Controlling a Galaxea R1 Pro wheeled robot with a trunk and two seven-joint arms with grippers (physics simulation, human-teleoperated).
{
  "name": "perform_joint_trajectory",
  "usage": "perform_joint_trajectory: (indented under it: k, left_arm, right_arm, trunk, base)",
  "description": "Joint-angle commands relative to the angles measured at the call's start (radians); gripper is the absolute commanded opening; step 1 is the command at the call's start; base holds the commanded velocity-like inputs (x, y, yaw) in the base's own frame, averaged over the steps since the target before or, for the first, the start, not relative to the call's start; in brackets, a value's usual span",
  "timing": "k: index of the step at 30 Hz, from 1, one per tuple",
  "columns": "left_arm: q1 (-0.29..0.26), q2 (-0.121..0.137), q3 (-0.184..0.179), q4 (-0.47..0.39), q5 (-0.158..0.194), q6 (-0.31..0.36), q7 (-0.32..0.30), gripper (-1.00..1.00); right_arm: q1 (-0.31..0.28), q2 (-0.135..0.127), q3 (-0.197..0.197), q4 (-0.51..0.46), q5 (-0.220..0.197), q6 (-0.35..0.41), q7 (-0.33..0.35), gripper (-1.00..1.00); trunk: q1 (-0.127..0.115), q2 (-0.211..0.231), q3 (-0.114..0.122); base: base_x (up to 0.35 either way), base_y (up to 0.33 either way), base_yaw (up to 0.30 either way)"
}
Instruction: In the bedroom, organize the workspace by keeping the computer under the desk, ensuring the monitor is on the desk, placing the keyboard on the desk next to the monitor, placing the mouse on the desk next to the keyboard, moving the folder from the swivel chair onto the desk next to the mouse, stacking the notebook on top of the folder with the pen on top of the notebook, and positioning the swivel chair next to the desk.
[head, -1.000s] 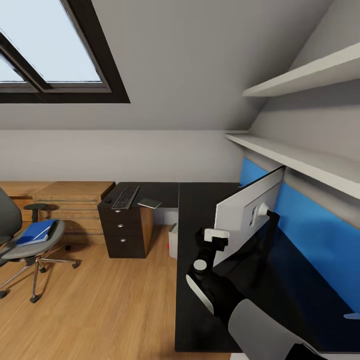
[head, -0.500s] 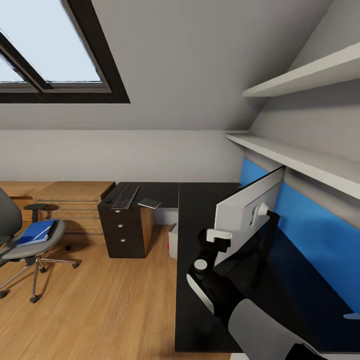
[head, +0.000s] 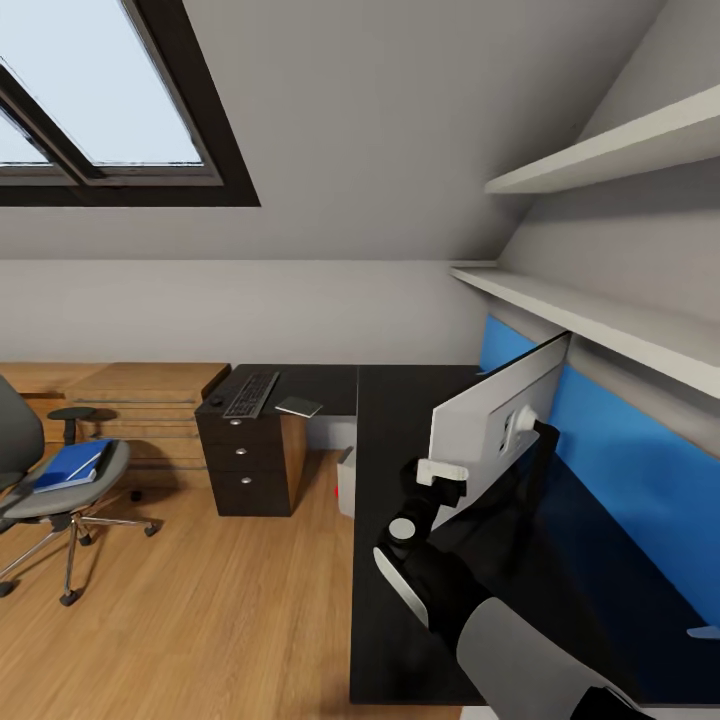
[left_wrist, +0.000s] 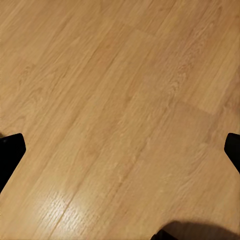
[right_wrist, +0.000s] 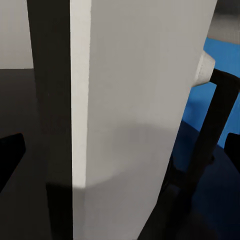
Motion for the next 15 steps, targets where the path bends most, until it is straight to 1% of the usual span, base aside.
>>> perform_joint_trajectory:
  k: [1, 8, 15]
  left_arm:
    - [0.001, 0.001, -0.008, -0.003, 0.007, -0.003, 0.008, 1.00]
    - [0.001, 0.001, -0.008, -0.002, 0.007, -0.003, 0.007, 1.00]
    - [0.001, 0.001, -0.008, -0.002, 0.006, -0.003, 0.007, 1.00]
  right_arm:
    - [-0.002, 0.000, 0.004, 0.001, -0.009, -0.006, -0.005, 1.00]
    - [-0.002, 0.000, -0.002, 0.001, -0.010, -0.006, -0.006, 1.00]
    - [-0.002, 0.000, -0.039, 0.001, -0.009, -0.005, -0.004, 1.00]
  trunk:
    - [0.000, -0.001, -0.001]
    - [0.000, -0.001, -0.001]
    - [0.000, -0.001, -0.001]
  base:
    - [0.000, 0.000, 0.000]
    - [0.000, 0.000, 0.000]
    - [0.000, 0.000, 0.000]
